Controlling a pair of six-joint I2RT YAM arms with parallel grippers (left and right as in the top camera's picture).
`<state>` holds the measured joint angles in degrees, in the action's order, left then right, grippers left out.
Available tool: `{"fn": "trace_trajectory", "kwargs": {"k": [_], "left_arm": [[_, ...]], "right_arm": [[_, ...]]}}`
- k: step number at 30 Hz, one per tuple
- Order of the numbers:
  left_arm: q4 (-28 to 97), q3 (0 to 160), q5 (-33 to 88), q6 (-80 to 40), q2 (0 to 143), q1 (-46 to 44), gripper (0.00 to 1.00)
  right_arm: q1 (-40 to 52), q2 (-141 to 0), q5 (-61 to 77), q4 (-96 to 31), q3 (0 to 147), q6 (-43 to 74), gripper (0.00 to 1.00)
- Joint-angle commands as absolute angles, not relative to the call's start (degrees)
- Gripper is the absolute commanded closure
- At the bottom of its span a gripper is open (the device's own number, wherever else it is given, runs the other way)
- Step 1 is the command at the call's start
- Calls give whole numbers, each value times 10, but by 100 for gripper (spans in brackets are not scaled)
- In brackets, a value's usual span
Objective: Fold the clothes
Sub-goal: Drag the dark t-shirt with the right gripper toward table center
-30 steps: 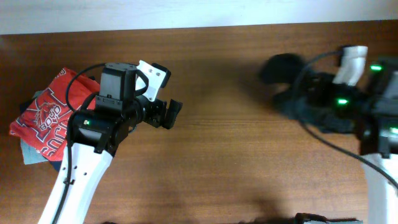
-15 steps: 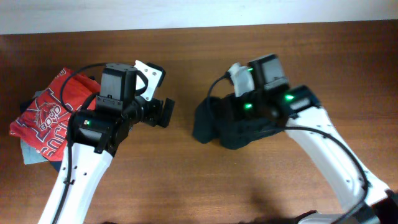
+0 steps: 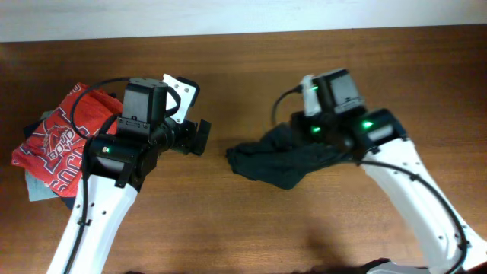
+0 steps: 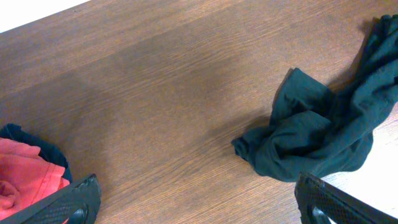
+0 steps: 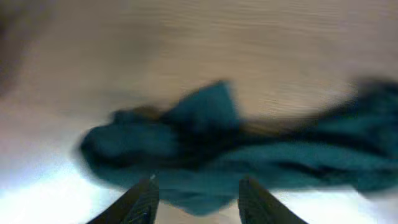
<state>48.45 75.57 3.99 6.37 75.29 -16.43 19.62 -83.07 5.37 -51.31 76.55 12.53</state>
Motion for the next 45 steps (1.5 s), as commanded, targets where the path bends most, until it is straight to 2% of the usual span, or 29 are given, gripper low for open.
{"fn": "trace_trajectory", "kwargs": {"k": [1, 3, 9, 14, 17, 22, 23, 32, 39, 45], "left_arm": [[485, 767, 32, 60, 749, -165, 1], [485, 767, 33, 60, 749, -165, 1], [485, 767, 51, 60, 749, -165, 1], [483, 767, 51, 60, 749, -165, 1], [483, 767, 51, 60, 749, -165, 1], [483, 767, 51, 60, 750, -165, 1], [483, 767, 51, 60, 750, -165, 1], [483, 767, 51, 60, 750, -165, 1], [482, 767, 51, 60, 750, -165, 1], [481, 767, 53, 60, 751, -165, 1]], "right_arm": [[101, -843, -21, -541, 764, 206, 46], [55, -862, -20, -549, 763, 217, 42], [-43, -962, 1, -550, 763, 230, 40], [-62, -1059, 45, -524, 763, 236, 41], [-61, -1106, 45, -511, 763, 282, 42], [-60, -1139, 73, -471, 763, 296, 95], [-60, -1137, 83, -467, 765, 296, 96], [-60, -985, 218, -467, 834, 166, 96], [-61, -850, 203, -428, 852, 150, 96], [-60, -833, 204, -441, 852, 150, 96]]}}
